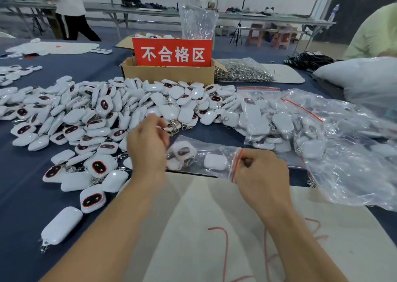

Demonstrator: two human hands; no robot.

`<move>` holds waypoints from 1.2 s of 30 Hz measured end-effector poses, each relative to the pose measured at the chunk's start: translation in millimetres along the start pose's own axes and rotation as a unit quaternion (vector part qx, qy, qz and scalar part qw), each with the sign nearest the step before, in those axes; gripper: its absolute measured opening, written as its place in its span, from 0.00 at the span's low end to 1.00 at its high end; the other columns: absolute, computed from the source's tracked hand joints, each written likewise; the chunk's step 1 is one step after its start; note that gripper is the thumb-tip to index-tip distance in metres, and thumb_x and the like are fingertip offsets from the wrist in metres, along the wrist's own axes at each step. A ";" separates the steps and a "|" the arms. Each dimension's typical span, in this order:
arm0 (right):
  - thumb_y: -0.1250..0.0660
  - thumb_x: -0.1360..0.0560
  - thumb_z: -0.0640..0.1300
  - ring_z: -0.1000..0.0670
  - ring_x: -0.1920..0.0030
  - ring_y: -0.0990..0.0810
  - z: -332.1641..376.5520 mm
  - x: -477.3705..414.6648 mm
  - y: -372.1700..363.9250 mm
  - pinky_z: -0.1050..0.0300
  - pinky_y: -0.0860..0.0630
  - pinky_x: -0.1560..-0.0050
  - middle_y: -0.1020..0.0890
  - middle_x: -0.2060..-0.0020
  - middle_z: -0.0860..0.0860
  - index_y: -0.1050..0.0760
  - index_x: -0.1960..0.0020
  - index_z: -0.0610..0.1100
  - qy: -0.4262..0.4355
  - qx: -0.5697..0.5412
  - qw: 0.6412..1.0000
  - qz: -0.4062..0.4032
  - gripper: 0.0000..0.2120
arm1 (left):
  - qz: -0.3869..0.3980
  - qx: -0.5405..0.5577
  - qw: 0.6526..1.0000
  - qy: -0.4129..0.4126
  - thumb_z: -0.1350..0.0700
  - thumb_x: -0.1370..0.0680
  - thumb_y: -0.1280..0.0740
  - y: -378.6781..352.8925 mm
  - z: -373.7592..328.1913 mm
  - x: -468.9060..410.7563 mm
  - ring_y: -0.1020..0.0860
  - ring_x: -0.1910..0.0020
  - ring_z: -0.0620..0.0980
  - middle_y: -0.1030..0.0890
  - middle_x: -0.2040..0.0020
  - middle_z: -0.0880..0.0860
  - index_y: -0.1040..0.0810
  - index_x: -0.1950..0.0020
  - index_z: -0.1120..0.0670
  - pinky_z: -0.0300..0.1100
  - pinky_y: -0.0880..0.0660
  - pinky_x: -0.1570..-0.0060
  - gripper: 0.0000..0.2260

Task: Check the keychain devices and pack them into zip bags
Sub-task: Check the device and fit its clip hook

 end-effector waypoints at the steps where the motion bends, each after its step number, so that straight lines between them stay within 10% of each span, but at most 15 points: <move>1: 0.36 0.29 0.42 0.46 0.70 0.27 0.2 -0.3 -3.6 0.50 0.23 0.64 0.24 0.76 0.53 0.20 0.66 0.56 0.003 0.005 1.000 0.016 0.12 | -0.052 0.026 0.998 0.035 0.57 0.22 0.37 15.3 4.8 -9.4 0.35 0.77 0.43 0.30 0.76 0.48 0.24 0.67 0.53 0.32 0.39 0.79 0.13; 7: 0.39 0.21 0.36 0.54 0.63 0.24 20.1 4.5 -37.6 0.65 0.26 0.59 0.22 0.67 0.61 0.16 0.41 0.62 0.103 -0.008 0.979 0.176 0.24 | -0.148 0.065 0.982 0.095 0.58 0.24 0.36 46.0 16.0 -26.6 0.37 0.80 0.44 0.32 0.77 0.48 0.27 0.67 0.54 0.32 0.43 0.80 0.11; 14: 0.41 0.30 0.30 0.56 0.80 0.31 -29.6 -12.5 9.6 0.67 0.39 0.78 0.27 0.82 0.57 0.18 0.69 0.51 -0.075 -0.160 0.983 -0.051 0.21 | 0.041 -0.180 0.983 -0.026 0.55 0.28 0.32 6.7 -1.4 -17.0 0.33 0.75 0.44 0.27 0.75 0.45 0.19 0.69 0.48 0.41 0.36 0.71 0.10; 18: 0.43 0.35 0.31 0.56 0.80 0.33 -38.1 -11.4 15.7 0.69 0.40 0.80 0.29 0.83 0.57 0.17 0.66 0.58 -0.111 -0.212 0.967 -0.085 0.24 | 0.133 -0.440 0.878 -0.135 0.48 0.33 0.32 -24.3 5.1 5.4 0.21 0.65 0.37 0.19 0.66 0.34 0.18 0.63 0.40 0.39 0.25 0.61 0.04; 26: 0.42 0.36 0.35 0.57 0.79 0.32 -43.0 -12.5 11.1 0.63 0.37 0.76 0.22 0.78 0.58 0.17 0.66 0.59 -0.141 -0.236 0.958 -0.085 0.22 | 0.081 -0.389 0.904 -0.157 0.65 0.26 0.34 -3.4 -6.3 -14.9 0.21 0.42 0.39 0.16 0.44 0.37 0.19 0.40 0.41 0.36 0.26 0.40 0.22; 32: 0.42 0.36 0.33 0.57 0.79 0.33 -48.2 -12.5 10.7 0.68 0.40 0.81 0.23 0.78 0.56 0.16 0.67 0.56 -0.159 -0.264 0.947 -0.087 0.22 | 0.101 -0.613 0.772 -0.129 0.64 0.23 0.38 16.0 15.7 -42.1 0.37 0.22 0.56 0.33 0.21 0.53 0.35 0.19 0.52 0.53 0.39 0.24 0.31; 36: 0.42 0.35 0.31 0.57 0.78 0.33 -49.5 -11.1 11.1 0.69 0.39 0.80 0.24 0.79 0.56 0.16 0.69 0.53 -0.164 -0.276 0.944 -0.081 0.22 | 0.099 -0.644 0.739 -0.167 0.57 0.19 0.37 12.8 17.8 -44.8 0.29 0.28 0.59 0.27 0.26 0.55 0.29 0.23 0.53 0.54 0.35 0.28 0.22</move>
Point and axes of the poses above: each hand's wrist, its own x-axis away from the middle knuckle, its own y-axis out of the back of the hand, z = x × y, the point moved 9 cm from there along -x, towards the middle knuckle
